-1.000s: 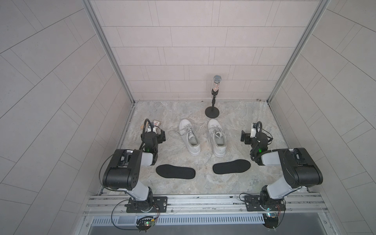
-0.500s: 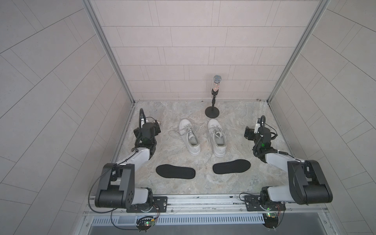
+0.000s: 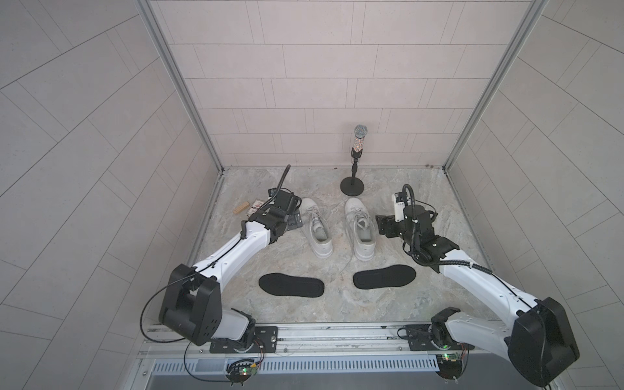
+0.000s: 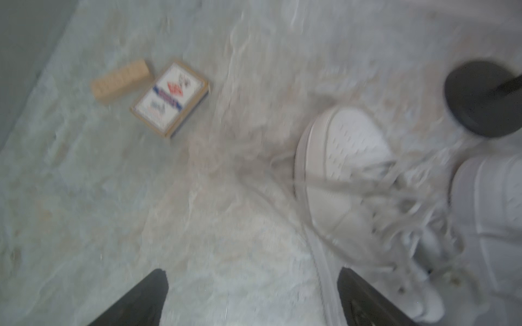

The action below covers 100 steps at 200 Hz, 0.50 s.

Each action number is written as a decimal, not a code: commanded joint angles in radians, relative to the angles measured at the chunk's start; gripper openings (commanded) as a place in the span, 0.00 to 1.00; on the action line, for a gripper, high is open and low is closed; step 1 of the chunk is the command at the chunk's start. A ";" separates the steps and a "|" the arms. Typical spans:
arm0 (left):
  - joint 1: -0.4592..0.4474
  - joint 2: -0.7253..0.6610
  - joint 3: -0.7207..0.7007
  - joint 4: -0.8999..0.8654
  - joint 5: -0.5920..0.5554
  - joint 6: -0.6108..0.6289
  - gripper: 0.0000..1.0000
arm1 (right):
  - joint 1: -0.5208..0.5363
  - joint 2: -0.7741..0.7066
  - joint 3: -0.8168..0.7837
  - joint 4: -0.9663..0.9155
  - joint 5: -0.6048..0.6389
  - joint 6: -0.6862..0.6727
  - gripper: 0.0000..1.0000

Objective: Insert the insole into the shoe
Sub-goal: Pick up the insole from the center of the board.

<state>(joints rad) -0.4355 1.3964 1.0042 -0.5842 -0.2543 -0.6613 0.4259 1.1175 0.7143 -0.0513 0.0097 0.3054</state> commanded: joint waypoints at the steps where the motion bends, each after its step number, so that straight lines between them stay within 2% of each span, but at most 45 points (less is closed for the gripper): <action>1: -0.005 -0.098 -0.075 -0.225 0.051 -0.199 1.00 | 0.060 -0.019 0.020 -0.121 -0.021 0.077 0.83; 31: -0.021 -0.177 -0.142 -0.319 0.088 -0.228 1.00 | 0.151 -0.030 0.056 -0.203 -0.083 0.064 0.74; 53: -0.017 -0.227 -0.168 -0.302 0.057 -0.209 1.00 | 0.286 -0.067 0.057 -0.254 -0.120 0.047 0.72; 80: 0.065 -0.218 -0.099 -0.298 0.076 -0.120 1.00 | 0.455 -0.096 0.031 -0.271 -0.080 0.090 0.72; 100: 0.108 -0.183 -0.031 -0.316 0.078 -0.071 1.00 | 0.526 -0.052 0.011 -0.213 -0.077 0.124 0.71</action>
<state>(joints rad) -0.3752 1.1866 0.8883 -0.8665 -0.1665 -0.7925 0.8879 1.0389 0.7509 -0.2737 -0.0853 0.3725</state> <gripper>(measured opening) 0.997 0.715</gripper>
